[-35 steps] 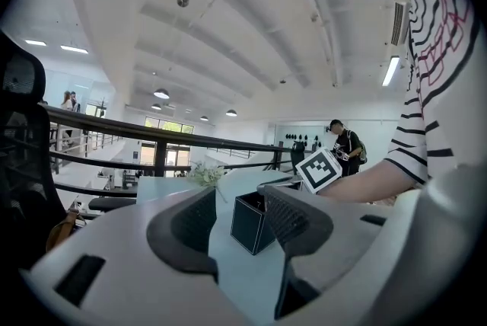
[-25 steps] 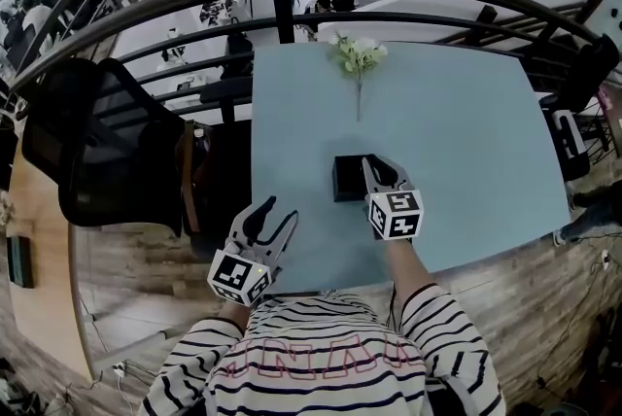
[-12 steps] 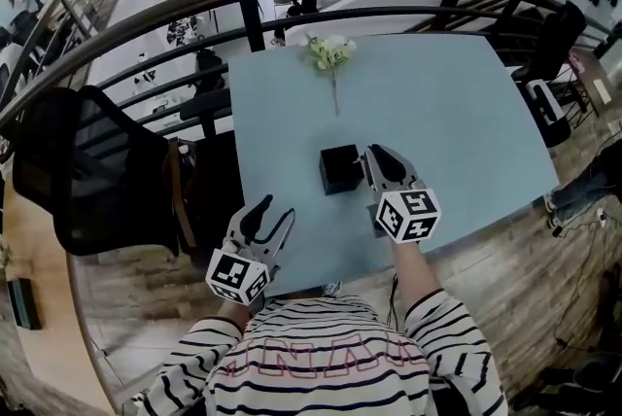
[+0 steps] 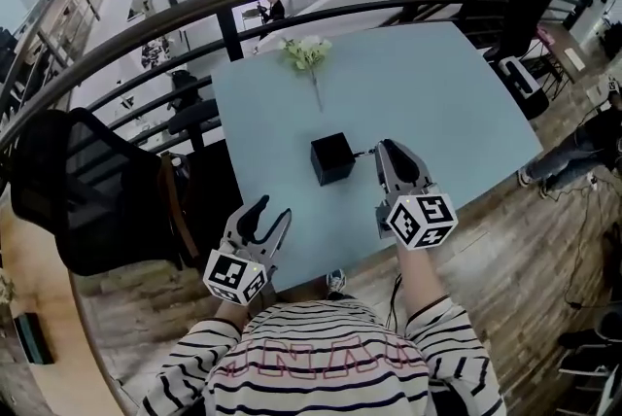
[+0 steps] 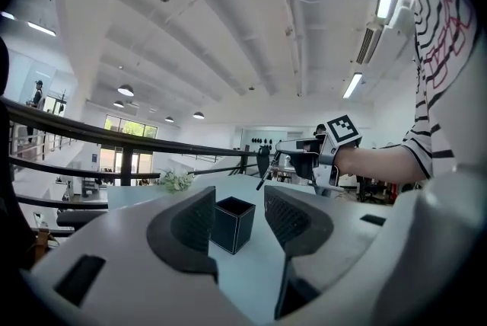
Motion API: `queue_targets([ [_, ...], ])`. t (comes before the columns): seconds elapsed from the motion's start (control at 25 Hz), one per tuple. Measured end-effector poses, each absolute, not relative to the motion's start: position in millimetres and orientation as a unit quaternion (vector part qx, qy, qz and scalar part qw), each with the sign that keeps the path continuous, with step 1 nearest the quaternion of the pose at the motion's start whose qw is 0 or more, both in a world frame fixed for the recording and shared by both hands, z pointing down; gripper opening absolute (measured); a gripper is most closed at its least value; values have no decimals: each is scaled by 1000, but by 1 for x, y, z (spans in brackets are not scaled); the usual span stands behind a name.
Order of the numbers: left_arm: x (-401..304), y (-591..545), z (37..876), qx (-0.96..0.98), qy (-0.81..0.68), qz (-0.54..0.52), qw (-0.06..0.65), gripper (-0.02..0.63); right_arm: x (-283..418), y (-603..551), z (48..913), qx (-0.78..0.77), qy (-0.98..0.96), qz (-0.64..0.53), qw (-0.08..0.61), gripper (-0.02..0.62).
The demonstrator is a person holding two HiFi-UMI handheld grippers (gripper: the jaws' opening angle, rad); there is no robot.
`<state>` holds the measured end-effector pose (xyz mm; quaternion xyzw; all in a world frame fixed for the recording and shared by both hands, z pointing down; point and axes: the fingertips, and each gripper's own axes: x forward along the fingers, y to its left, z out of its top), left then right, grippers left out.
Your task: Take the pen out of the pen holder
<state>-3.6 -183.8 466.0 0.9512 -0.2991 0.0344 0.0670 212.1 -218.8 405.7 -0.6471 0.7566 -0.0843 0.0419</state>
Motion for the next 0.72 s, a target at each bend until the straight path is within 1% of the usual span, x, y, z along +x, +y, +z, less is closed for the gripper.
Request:
queue_targets([
  [0.72,-26,-137,452,973,-222,21,52,178,185,-97,414,-716,690,-96,53,57],
])
